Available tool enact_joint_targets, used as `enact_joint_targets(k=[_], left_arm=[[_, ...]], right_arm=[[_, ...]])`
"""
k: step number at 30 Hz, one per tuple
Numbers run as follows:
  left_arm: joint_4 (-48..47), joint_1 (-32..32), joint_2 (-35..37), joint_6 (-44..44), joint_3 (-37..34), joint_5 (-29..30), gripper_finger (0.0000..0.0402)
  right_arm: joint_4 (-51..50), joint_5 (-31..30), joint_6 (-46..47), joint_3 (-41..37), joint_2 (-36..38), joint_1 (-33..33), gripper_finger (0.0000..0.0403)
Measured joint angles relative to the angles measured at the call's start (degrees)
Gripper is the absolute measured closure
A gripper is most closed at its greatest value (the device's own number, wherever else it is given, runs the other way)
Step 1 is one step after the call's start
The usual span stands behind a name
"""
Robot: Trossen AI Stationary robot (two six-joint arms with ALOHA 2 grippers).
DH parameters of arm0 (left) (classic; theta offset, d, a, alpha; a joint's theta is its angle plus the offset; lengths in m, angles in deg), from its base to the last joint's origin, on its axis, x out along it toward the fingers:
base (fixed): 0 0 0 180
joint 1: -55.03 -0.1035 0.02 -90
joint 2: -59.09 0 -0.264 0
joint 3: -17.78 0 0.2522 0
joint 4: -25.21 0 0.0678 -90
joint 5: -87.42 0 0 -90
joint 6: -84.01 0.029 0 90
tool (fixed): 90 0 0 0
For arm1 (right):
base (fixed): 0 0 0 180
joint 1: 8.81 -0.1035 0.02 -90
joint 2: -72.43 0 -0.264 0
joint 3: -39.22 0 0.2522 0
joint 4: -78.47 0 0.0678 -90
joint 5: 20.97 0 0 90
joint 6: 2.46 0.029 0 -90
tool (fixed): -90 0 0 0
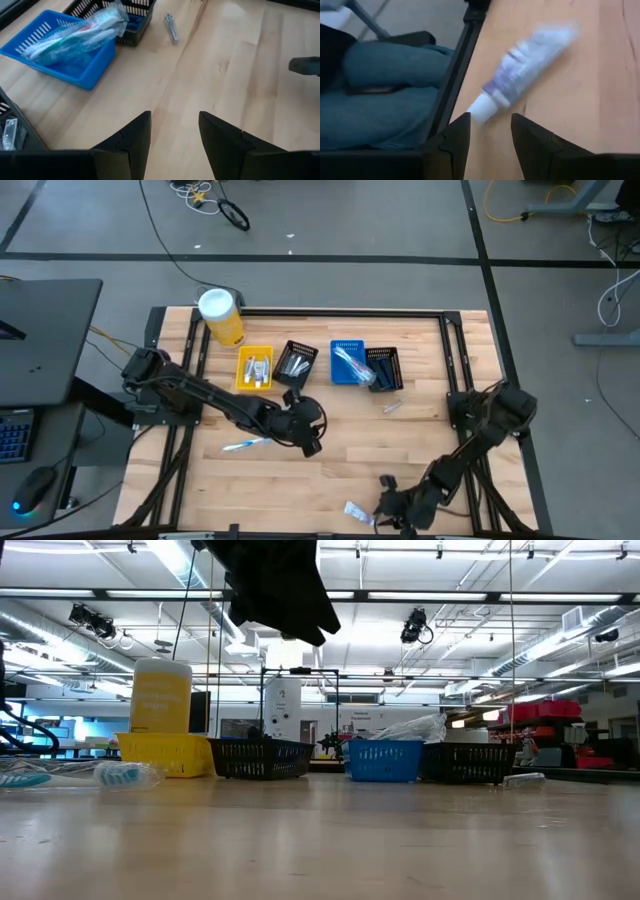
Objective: Pick & Place Travel size toiletries
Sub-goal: Put the white toothpaste into the yellow bin
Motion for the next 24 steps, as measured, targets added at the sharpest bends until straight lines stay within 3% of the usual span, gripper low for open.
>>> enact_joint_targets(k=[9, 14, 20, 24], left_arm=[[-0.07, 3.57, -0.02, -2.74, -0.02, 2.60, 0.0228], [-0.02, 4.67, -0.07, -2.74, -0.02, 2.73, 0.0228], [0.07, 4.78, -0.07, -2.76, -0.02, 2.84, 0.0228], [0.09, 4.78, -0.07, -3.30, -0.02, 2.87, 0.0228]], right_arm=[[-0.58, -10.16, -0.91, 0.93, -2.55, -0.81, 0.0252], [-2.04, -11.32, -4.51, 0.85, -1.83, 0.06, 0.0252], [-8.88, -13.82, -4.50, 0.80, 4.96, -0.03, 0.0252], [-6.00, -12.22, -6.69, 0.83, 7.79, -0.03, 0.0252]])
